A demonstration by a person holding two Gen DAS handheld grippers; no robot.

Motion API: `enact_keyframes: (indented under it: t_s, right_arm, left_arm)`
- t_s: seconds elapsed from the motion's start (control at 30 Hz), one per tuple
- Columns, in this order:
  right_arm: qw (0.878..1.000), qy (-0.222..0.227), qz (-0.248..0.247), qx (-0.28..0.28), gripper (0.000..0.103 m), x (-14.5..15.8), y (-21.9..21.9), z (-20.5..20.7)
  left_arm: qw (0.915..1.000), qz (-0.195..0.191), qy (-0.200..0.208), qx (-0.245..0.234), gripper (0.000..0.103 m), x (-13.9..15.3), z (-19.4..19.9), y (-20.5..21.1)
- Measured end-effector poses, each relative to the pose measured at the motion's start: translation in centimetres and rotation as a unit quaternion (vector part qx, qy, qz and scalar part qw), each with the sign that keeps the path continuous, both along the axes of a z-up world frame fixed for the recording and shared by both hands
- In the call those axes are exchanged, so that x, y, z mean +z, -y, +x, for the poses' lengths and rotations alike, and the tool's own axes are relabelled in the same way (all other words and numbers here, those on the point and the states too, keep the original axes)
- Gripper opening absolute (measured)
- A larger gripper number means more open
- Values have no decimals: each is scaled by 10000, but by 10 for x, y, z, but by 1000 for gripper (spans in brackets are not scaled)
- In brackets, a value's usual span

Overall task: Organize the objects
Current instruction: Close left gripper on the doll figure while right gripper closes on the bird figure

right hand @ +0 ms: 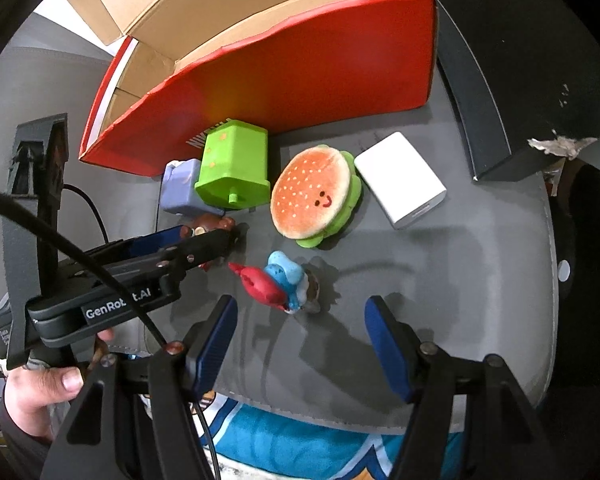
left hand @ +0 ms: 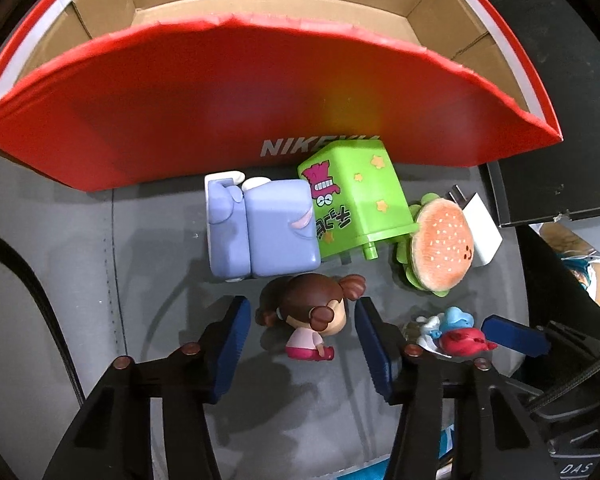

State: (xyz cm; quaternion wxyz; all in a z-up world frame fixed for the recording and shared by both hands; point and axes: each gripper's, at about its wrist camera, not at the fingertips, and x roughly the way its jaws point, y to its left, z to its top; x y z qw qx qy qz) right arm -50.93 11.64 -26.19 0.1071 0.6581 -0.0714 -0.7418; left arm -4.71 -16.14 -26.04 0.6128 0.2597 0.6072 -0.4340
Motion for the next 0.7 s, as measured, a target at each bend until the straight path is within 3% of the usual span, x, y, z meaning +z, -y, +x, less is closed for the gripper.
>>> enact_keyframes:
  t_s: [0.07,0.23,0.43,0.53,0.6,0.7]
  right_arm:
    - [10000,24,1,19,66,-3,2,-2]
    - [10000,15,-7,67,66,-5,9,-7]
    - [9999,42,3,132,57,-11,18,-13]
    - [9997,126,-53,180,47,-12,33,-29]
    - [9996,150,-74,213,34,-16,36,-29]
    - [9995,196,-123,236,27,-19,38,-30]
  left_arm:
    - [9999,13,-41,93,45,-2,1,0]
    - [9998,3,-34,219,44,0,5,-5]
    - [9989,-9,15,474,44,8,10,-15]
    - [9984,-14,53,563,44,12,13,-22]
    - [9977,-20,70,672,44,16,14,-26]
    - [9966,-47,107,811,44,22,16,-33]
